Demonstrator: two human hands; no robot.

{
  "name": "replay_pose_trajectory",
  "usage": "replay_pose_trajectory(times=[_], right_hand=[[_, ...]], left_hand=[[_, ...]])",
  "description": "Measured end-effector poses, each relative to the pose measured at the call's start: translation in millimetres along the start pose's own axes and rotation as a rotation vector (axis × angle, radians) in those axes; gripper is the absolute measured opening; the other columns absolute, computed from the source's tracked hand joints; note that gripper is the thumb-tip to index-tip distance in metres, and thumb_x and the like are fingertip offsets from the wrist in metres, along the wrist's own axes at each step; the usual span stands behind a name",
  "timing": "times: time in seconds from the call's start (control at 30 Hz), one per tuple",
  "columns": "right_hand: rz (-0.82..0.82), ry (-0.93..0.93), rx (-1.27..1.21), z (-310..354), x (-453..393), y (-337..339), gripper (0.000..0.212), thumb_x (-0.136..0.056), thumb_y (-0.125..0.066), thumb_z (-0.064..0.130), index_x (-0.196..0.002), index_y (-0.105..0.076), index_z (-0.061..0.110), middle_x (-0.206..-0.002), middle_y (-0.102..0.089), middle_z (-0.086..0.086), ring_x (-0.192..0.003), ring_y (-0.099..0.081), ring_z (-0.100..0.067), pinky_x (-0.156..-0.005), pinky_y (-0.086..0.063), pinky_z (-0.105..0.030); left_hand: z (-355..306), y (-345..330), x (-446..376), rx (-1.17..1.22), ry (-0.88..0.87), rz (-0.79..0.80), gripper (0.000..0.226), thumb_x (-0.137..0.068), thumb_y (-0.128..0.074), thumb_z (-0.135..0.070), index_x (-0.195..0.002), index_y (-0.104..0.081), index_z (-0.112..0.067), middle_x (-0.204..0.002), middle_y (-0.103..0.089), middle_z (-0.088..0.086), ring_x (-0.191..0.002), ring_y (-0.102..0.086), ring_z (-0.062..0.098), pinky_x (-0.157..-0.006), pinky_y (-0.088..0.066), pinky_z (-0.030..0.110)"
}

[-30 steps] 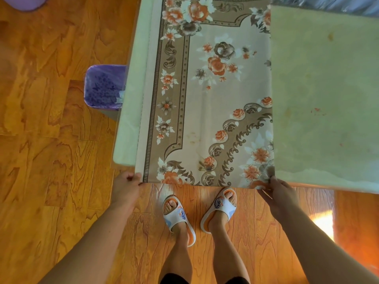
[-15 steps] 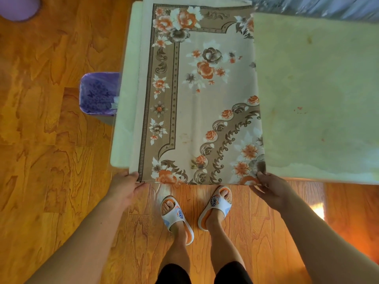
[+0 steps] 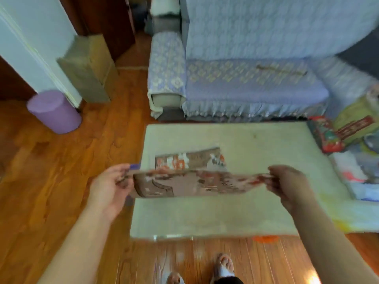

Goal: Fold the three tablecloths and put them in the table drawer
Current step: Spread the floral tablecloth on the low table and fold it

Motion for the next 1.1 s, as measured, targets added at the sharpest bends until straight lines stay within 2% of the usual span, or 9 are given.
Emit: replay_pose_trajectory(times=[0.23, 0.37, 0.5, 0.6, 0.67, 0.77, 0.9, 1.0, 1.1], right_hand=[[0.144, 0.531, -0.326, 236, 22, -38, 0.006, -0.095, -0.063, 0.009, -0.091, -0.066, 0.005, -0.079, -0.076, -0.006, -0.077, -0.075, -0.016, -0.070, -0.062, -0.025], [0.137, 0.690, -0.161, 306, -13, -23, 0.005, -0.095, -0.064, 0.001, -0.090, -0.064, 0.001, -0.079, -0.069, -0.013, -0.069, -0.069, -0.021, -0.060, -0.060, -0.027], [0.060, 0.674, -0.068, 365, -64, 21, 0.013, -0.099, -0.061, 0.009, -0.090, -0.061, -0.001, -0.067, -0.052, -0.012, -0.046, -0.047, -0.016, -0.040, -0.036, -0.024], [-0.033, 0.709, 0.094, 400, -100, 61, 0.038, -0.091, -0.069, 0.028, -0.062, -0.067, 0.004, -0.061, -0.063, -0.020, -0.050, -0.056, -0.031, -0.053, -0.051, -0.041], [-0.110, 0.761, 0.146, 425, -115, 94, 0.039, -0.089, -0.072, 0.032, -0.063, -0.070, 0.004, -0.063, -0.070, -0.017, -0.059, -0.064, -0.035, -0.068, -0.057, -0.052], [-0.078, 0.830, 0.017, 450, -106, 132, 0.033, -0.092, -0.071, 0.027, -0.075, -0.069, -0.001, -0.073, -0.068, -0.026, -0.067, -0.062, -0.033, -0.076, -0.056, -0.059], [0.121, 0.941, -0.107, 456, -69, 171, 0.047, -0.090, -0.065, 0.034, -0.106, -0.065, -0.010, -0.098, -0.063, -0.041, -0.082, -0.062, -0.041, -0.069, -0.052, -0.042], [0.316, 0.976, -0.058, 431, -26, 183, 0.047, -0.085, -0.073, 0.037, -0.100, -0.067, -0.008, -0.093, -0.061, -0.037, -0.074, -0.064, -0.035, -0.065, -0.051, -0.037], [0.505, 0.839, 0.121, 367, 4, 161, 0.034, -0.072, -0.086, 0.040, -0.081, -0.077, 0.008, -0.078, -0.071, -0.017, -0.066, -0.067, -0.023, -0.065, -0.057, -0.031]], left_hand=[[-201, -134, 29, 0.348, -0.274, 0.277, 0.018, -0.100, -0.049, -0.005, -0.109, -0.065, -0.002, -0.090, -0.058, 0.008, -0.079, -0.059, 0.016, -0.078, -0.053, 0.024], [-254, -207, 33, 0.164, -0.340, 0.398, 0.022, -0.096, -0.055, 0.005, -0.115, -0.064, 0.001, -0.108, -0.062, 0.011, -0.099, -0.064, 0.018, -0.094, -0.056, 0.027], [-276, -285, 35, -0.116, -0.547, 0.398, 0.009, -0.101, -0.057, -0.004, -0.099, -0.066, -0.004, -0.086, -0.063, 0.007, -0.078, -0.064, 0.015, -0.081, -0.058, 0.027], [-285, -339, 37, -0.164, -0.559, 0.404, 0.008, -0.101, -0.057, -0.006, -0.103, -0.065, -0.006, -0.085, -0.064, 0.006, -0.082, -0.065, 0.018, -0.086, -0.056, 0.030], [-289, -377, 37, -0.149, -0.539, 0.449, 0.010, -0.101, -0.059, -0.007, -0.108, -0.066, -0.006, -0.086, -0.066, 0.006, -0.084, -0.067, 0.019, -0.084, -0.057, 0.030], [-294, -424, 41, -0.117, -0.535, 0.540, 0.006, -0.100, -0.060, -0.007, -0.099, -0.066, -0.007, -0.087, -0.067, 0.007, -0.088, -0.070, 0.020, -0.085, -0.058, 0.029], [-294, -456, 63, 0.072, -0.500, 0.715, 0.013, -0.100, -0.052, -0.007, -0.091, -0.060, -0.004, -0.081, -0.064, 0.011, -0.090, -0.071, 0.025, -0.095, -0.057, 0.038], [-293, -454, 63, 0.153, -0.427, 0.778, 0.016, -0.099, -0.051, -0.015, -0.092, -0.059, -0.004, -0.080, -0.063, 0.015, -0.093, -0.072, 0.031, -0.094, -0.058, 0.043], [-274, -428, 26, -0.106, -0.348, 0.721, 0.011, -0.100, -0.054, -0.002, -0.103, -0.064, -0.002, -0.106, -0.070, 0.017, -0.100, -0.072, 0.025, -0.096, -0.058, 0.037]])
Point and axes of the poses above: each hand's wrist, its own x-axis away from the middle knuckle, its own y-axis out of the back of the hand, z = x × y, the point moved 3 cm from there along -x, towards the middle knuckle
